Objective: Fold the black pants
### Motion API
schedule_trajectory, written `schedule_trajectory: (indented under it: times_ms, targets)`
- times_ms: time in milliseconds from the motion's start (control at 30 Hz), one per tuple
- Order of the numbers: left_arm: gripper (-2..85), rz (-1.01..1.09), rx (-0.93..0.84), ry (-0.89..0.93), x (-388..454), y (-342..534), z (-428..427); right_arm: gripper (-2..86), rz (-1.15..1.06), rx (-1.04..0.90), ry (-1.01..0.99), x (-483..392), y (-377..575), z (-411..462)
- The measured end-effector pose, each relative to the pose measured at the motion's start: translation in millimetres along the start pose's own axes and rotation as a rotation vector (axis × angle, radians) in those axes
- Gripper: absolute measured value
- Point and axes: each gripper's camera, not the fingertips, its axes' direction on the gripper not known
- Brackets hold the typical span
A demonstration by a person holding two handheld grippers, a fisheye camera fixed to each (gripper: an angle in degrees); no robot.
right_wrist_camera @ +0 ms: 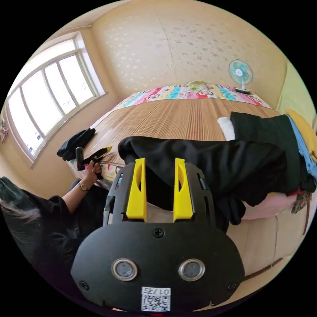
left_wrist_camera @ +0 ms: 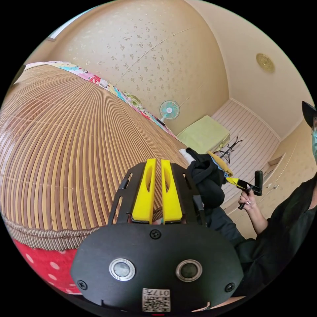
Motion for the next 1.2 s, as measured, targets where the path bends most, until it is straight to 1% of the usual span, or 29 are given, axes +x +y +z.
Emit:
schedule_trajectory:
  times_ms: [33,67,100,133,167,200,233,300,333,367,433,500,567,633,700,733,800,833,900,967,1033,1100,1133,1200]
  targets:
    - [3.3,0.0,0.0,-0.001,-0.3,0.8,0.0,13.9,0.077,0.019,0.044,18.5,-0.3,-8.1]
    - [3.3,0.0,0.0,-0.002,-0.7,2.4,0.0,14.7,0.241,0.042,0.075,56.1,0.1,-20.6]
    - [3.3,-0.002,-0.001,-0.005,-1.2,3.8,0.1,15.7,0.36,0.069,-0.007,88.3,0.9,-27.5]
    - [3.4,-0.004,-0.002,-0.008,-1.4,4.5,0.2,16.3,0.389,0.091,-0.077,101.1,0.6,-28.3]
    - [3.5,-0.006,-0.004,-0.012,-1.7,5.8,0.4,16.3,0.402,0.146,-0.235,120.2,-3.0,-23.9]
    - [3.6,-0.01,-0.005,-0.015,-2.2,7.0,0.5,15.9,0.435,0.15,-0.358,134.3,-13.2,-9.0]
    - [3.7,-0.013,-0.005,-0.016,-2.5,7.6,0.5,15.5,0.459,0.134,-0.39,138.8,-20.8,1.2]
    - [3.9,-0.04,0.003,-0.023,-4.5,10.5,-0.5,11.9,0.51,0.055,-0.396,136.0,-65.7,32.1]
    - [3.9,-0.049,0.007,-0.028,-4.7,11.3,-1.0,9.8,0.492,0.069,-0.427,129.3,-79.6,32.4]
    - [3.9,-0.063,0.008,-0.041,-4.1,12.6,-2.0,5.7,0.436,0.099,-0.489,109.0,-111.0,25.6]
    - [3.6,-0.076,-0.004,-0.061,-0.5,15.1,-3.9,4.4,0.242,0.127,-0.561,68.4,-156.9,1.4]
    - [2.6,-0.069,0.024,-0.068,7.9,25.9,-8.8,3.5,0.002,0.256,-0.772,28.6,-184.9,-46.4]
    - [2.7,-0.086,0.042,-0.066,13.2,34.1,-10.7,3.1,-0.066,0.331,-0.827,23.0,-185.7,-82.5]
    - [3.9,-0.095,0.046,-0.026,18.9,37.5,-10.0,2.9,-0.046,0.356,-0.734,33.3,-175.9,-107.5]
    - [5.8,-0.073,0.066,0.04,31.6,37.1,-8.8,2.9,0.041,0.269,-0.521,62.7,-157.0,-108.9]
    - [6.3,-0.065,0.069,0.054,35.3,36.3,-8.0,2.9,0.059,0.23,-0.49,71.5,-151.3,-103.0]
    - [8.1,-0.02,0.054,0.111,51.3,29.8,-1.3,3.2,0.212,0.075,-0.44,115.0,-117.8,-67.4]
    - [8.3,-0.009,0.043,0.125,55.4,27.8,1.6,3.3,0.251,0.033,-0.408,126.3,-106.8,-56.7]
    - [9.0,0.021,-0.027,0.166,72.6,21.2,18.9,4.0,0.427,-0.193,-0.22,162.4,-60.9,-12.3]
    - [9.6,0.037,-0.089,0.193,87.8,18.9,35.6,5.0,0.462,-0.277,-0.129,169.2,-29.8,5.9]
    - [9.9,0.07,-0.148,0.226,107.4,18.9,53.2,6.9,0.437,-0.249,-0.131,160.9,-9.0,3.6]
    - [10.0,0.104,-0.234,0.256,136.3,21.1,79.1,12.4,0.389,-0.135,-0.134,133.1,-1.6,-15.3]
    - [10.0,0.115,-0.257,0.267,144.2,22.3,85.9,13.2,0.354,-0.109,-0.146,121.8,-3.2,-19.7]
    - [10.1,0.177,-0.328,0.304,175.2,29.3,111.3,15.3,0.164,-0.08,-0.166,65.3,-19.1,-29.7]
